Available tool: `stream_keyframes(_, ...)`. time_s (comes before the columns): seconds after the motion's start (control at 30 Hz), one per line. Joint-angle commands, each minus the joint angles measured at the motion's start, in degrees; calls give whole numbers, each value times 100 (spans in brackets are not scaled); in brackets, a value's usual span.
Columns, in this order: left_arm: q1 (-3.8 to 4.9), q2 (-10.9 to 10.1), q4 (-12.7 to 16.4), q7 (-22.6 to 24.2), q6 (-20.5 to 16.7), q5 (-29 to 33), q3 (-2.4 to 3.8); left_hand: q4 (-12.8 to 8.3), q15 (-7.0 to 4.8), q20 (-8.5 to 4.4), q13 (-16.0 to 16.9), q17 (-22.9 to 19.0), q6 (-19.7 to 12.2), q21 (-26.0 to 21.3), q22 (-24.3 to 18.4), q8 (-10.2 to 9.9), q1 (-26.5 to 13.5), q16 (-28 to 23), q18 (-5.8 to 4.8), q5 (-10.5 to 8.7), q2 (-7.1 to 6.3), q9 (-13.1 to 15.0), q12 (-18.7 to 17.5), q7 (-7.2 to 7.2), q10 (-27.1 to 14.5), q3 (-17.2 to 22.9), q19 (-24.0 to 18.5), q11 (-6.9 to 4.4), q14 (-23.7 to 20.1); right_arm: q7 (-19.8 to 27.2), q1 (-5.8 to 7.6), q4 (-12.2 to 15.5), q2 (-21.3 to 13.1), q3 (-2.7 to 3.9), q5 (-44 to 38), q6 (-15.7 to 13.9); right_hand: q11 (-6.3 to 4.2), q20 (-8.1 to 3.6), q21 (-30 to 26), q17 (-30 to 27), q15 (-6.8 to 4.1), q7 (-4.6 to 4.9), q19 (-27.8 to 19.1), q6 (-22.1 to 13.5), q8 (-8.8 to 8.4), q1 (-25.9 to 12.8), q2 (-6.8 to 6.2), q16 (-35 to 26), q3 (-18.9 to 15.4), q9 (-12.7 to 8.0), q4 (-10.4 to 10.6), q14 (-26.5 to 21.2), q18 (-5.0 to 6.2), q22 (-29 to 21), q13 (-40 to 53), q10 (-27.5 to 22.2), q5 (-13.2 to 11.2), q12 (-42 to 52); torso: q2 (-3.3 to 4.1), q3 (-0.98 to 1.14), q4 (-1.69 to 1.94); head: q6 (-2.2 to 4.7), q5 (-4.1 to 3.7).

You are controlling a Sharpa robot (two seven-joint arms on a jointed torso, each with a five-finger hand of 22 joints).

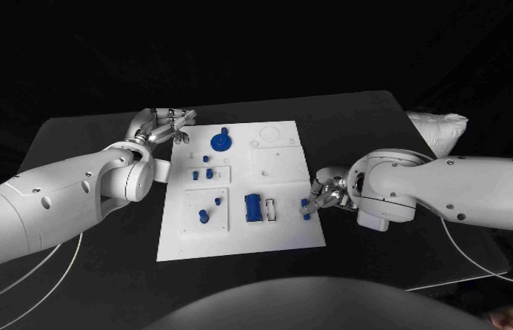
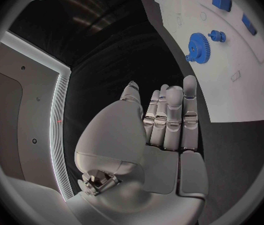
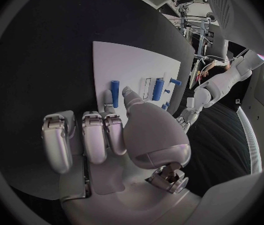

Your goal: Assemble the parts on the task board

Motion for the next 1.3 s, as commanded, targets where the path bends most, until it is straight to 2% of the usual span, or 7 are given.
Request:
stream_keyframes(0.03,4,7,12,25,83,-19,5,-1,-10,6,-2,-9,-49,-29,9,38,-11,-38,58,36,49,8,39,-8,-51,-43,54,0,-41,-182,-33,19,18,-16,-132,-173,53,37,26,1506,49,16,599,-49,-19,107,-19,23,40,-23,-107,607,-38,1510,1505,602,13,16,0,0,-2,1,-1)
stream_keyframes(0.17,4,16,10,14,90,-19,5,-1,-10,6,-2,-9,-49,-29,9,38,-11,-38,58,36,49,8,39,-8,-51,-43,54,0,-41,-201,-39,63,38,-16,-374,-229,70,51,26,1506,59,30,599,-49,-38,136,-115,23,41,-51,-184,607,-38,1510,1505,602,3,16,2,-4,2,1,-18)
stream_keyframes(0.47,4,28,6,11,101,-19,5,1,-11,6,-1,-15,-49,-48,10,43,-11,-44,59,35,57,9,49,-8,-50,-62,53,-1,-45,-243,-57,167,95,-16,-1021,-264,75,64,26,1506,71,36,599,5,-45,48,-178,23,17,-85,-173,607,-38,1510,1505,602,22,16,0,-5,-1,1,-27)
stream_keyframes(0.67,4,27,4,14,100,-19,5,1,-11,6,-1,-15,-49,-48,10,43,-11,-44,59,35,57,9,49,-8,-50,-62,53,-1,-45,-268,-89,156,189,-16,-1264,-286,80,75,26,1506,79,39,599,28,-58,-149,-183,23,-11,-117,-75,607,-38,1510,1505,602,42,16,-1,-1,0,1,-40)
stream_keyframes(0.77,4,26,6,16,104,-19,5,1,-11,6,-1,-15,-49,-48,10,43,-11,-44,59,35,57,9,49,-8,-50,-62,53,-1,-45,-277,-114,141,245,-16,-1364,-303,79,75,26,1506,80,37,599,24,-61,-153,-169,23,1,-121,-74,607,-38,1510,1505,602,47,16,-1,4,-1,1,-33)
stream_keyframes(1.13,4,17,11,15,107,-19,5,1,-11,6,-1,-15,-49,-48,10,43,-11,-44,59,35,57,9,49,-8,-50,-62,53,-1,-45,-266,-178,172,347,-15,-1903,-377,83,77,26,1506,79,47,599,-17,-87,-115,-181,23,58,-144,-136,607,-38,1510,1505,602,44,16,2,-3,-3,1,-39)
stream_keyframes(1.3,4,28,10,17,120,-19,5,1,-11,6,-1,-15,-49,-48,10,43,-11,-44,59,35,57,9,49,-8,-50,-62,53,-1,-45,-202,-185,188,377,-15,-1856,-416,103,92,26,1506,99,66,599,-15,-95,-348,-216,23,-5,-166,-19,607,-38,1510,1505,602,11,16,0,-2,-1,1,-39)
